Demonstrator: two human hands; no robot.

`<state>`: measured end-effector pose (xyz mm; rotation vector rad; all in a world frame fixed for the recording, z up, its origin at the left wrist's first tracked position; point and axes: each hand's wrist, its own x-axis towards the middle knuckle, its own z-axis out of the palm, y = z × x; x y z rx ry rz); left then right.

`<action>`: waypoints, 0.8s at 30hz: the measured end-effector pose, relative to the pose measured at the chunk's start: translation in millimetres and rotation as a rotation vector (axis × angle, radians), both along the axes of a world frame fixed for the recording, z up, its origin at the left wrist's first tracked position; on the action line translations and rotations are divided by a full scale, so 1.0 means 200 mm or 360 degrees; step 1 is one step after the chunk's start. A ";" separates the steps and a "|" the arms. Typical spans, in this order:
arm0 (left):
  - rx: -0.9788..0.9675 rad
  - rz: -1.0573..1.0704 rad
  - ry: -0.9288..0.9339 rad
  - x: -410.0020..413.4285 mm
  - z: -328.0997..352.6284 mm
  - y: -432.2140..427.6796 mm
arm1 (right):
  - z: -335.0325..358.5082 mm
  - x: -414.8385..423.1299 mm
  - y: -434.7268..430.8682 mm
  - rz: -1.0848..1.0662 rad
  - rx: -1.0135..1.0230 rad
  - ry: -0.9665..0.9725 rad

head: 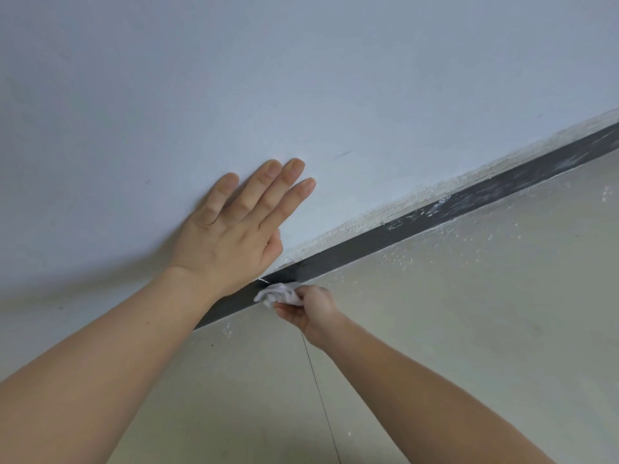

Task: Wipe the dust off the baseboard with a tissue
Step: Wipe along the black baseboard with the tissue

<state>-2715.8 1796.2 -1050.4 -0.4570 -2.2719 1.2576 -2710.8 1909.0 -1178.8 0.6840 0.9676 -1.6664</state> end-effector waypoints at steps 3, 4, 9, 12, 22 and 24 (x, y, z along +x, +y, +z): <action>0.0018 -0.0012 -0.0018 0.00 0.01 0.00 | 0.00 -0.08 0.03 -0.0196 0.0030 -0.0033; 0.0018 -0.0004 -0.0021 0.00 0.01 0.00 | 0.00 -0.11 0.06 -0.0236 0.0024 -0.0017; 0.0025 0.0008 -0.0032 0.00 0.02 0.01 | 0.04 -0.34 0.35 -0.0346 0.0003 0.0232; 0.0098 0.0059 -0.0067 0.01 0.04 0.04 | 0.08 -0.45 0.55 -0.0648 -0.0019 0.0336; 0.0374 -0.0238 -0.0220 -0.31 0.14 0.47 | 0.11 -0.31 0.49 -0.0304 0.0244 0.0121; 0.0282 -0.0188 -0.0190 -0.37 0.17 0.50 | 0.14 -0.38 0.48 -0.0399 0.0154 0.0054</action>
